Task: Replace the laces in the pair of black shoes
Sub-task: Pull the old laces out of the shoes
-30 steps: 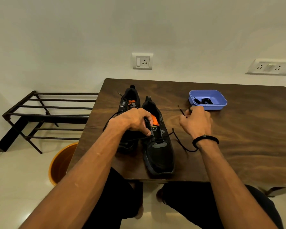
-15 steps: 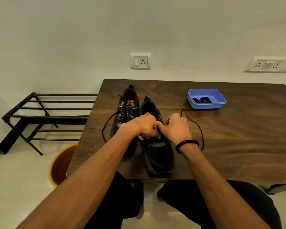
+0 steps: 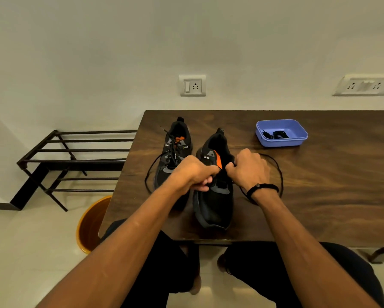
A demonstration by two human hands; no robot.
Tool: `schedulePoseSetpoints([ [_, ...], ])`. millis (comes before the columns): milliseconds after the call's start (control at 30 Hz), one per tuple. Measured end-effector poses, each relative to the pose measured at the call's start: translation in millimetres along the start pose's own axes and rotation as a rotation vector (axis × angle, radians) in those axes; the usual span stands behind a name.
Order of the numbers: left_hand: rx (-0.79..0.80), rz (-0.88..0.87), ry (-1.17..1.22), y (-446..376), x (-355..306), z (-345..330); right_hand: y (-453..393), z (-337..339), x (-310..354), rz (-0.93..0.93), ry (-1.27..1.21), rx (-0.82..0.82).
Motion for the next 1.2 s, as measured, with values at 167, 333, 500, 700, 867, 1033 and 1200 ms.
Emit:
schedulePoseSetpoints([
  [167,0.151,-0.064,-0.271,6.2,13.2,14.6,2.9,-1.0,4.4,0.021,0.001,0.001],
  [333,-0.132,-0.571,-0.513,5.9,-4.2,18.5,7.0,-4.8,14.7,0.103,0.035,0.016],
  [500,0.006,-0.424,-0.772,-9.9,2.0,8.9,8.4,-6.4,18.2,0.123,0.045,0.005],
  [700,-0.165,-0.467,-0.582,-7.8,-3.8,28.1,6.5,-6.5,21.3,0.129,0.051,0.008],
  [867,-0.391,-0.149,-0.421,-5.9,15.7,60.4,5.5,-3.2,17.6,0.127,0.041,0.007],
  [1033,-0.265,-0.356,-0.513,-2.3,10.8,41.1,9.5,2.5,15.8,0.148,0.096,-0.01],
  [1200,-0.046,-0.595,-0.717,-2.1,-3.3,13.2,12.0,4.1,16.0,0.21,0.148,-0.013],
])
Point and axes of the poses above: each hand's wrist, its own y-axis away from the middle knuckle, its own z-axis out of the back of the hand, x = y × z, the point moved 4 cm from there along -y, towards the middle knuckle, and after that the axes turned 2 degrees about y, right-handed, at the moved point
